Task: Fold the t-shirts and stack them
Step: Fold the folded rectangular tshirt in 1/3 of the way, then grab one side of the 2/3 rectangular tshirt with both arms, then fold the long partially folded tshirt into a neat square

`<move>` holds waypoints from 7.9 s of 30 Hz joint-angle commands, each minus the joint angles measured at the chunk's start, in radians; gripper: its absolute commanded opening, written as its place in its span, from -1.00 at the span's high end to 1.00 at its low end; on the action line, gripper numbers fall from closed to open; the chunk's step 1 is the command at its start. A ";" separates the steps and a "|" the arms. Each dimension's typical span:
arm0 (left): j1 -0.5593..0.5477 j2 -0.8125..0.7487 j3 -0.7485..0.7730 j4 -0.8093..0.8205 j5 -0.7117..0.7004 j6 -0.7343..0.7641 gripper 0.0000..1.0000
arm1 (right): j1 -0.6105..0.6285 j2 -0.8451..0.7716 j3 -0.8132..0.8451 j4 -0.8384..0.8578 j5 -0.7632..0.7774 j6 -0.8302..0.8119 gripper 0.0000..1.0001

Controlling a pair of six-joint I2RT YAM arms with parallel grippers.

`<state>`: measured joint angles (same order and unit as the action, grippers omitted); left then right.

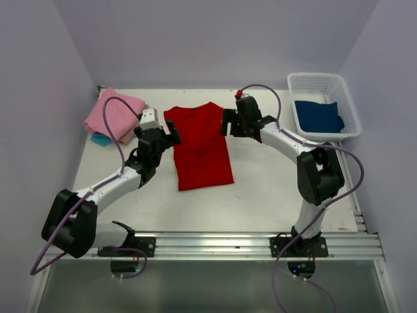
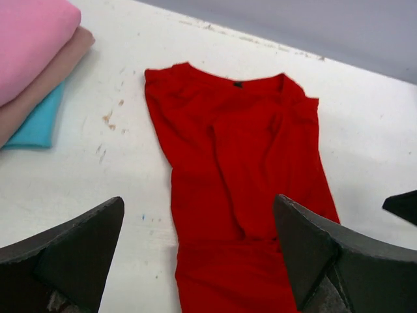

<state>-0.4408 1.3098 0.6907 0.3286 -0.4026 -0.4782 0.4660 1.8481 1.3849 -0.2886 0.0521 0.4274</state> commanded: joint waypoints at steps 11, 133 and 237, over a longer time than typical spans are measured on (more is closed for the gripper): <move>0.001 0.117 -0.092 0.058 0.062 -0.031 -1.00 | -0.027 0.221 0.163 0.074 -0.415 0.008 0.06; 0.100 0.358 -0.089 0.351 0.337 -0.040 -1.00 | -0.049 0.217 0.108 0.054 -0.221 -0.042 -0.12; -0.021 -0.589 -0.255 -0.360 0.605 -0.169 1.00 | 0.237 -0.706 -0.493 -0.073 0.000 0.070 1.00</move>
<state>-0.4652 0.6220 0.3676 -0.2371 0.2794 -0.7231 0.7074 1.0893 0.7860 -0.3840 -0.1017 0.5644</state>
